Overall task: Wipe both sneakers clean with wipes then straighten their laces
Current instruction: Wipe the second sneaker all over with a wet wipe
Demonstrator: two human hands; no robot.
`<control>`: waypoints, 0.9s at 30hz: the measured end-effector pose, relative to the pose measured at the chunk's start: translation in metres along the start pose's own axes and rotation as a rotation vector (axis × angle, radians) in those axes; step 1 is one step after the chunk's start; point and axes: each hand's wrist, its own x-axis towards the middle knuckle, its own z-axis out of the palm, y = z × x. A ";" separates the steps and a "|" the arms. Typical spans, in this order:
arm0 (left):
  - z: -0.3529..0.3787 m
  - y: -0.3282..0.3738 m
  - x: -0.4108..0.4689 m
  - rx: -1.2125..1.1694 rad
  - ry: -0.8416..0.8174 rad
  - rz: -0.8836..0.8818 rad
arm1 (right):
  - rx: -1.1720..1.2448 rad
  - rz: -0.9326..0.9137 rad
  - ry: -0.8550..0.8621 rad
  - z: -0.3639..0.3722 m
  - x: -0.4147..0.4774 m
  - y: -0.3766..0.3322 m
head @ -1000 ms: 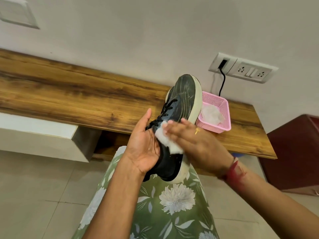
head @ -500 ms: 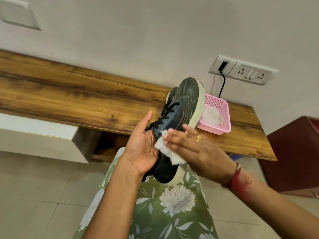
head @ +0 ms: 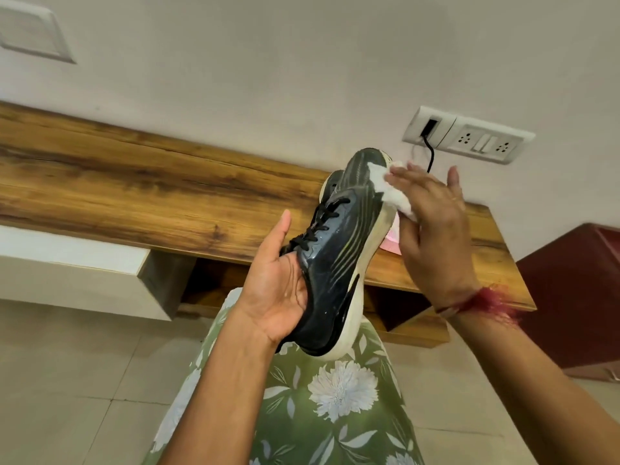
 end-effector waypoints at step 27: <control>0.007 0.006 -0.007 0.167 0.210 0.039 | -0.060 -0.446 -0.113 0.029 -0.042 -0.032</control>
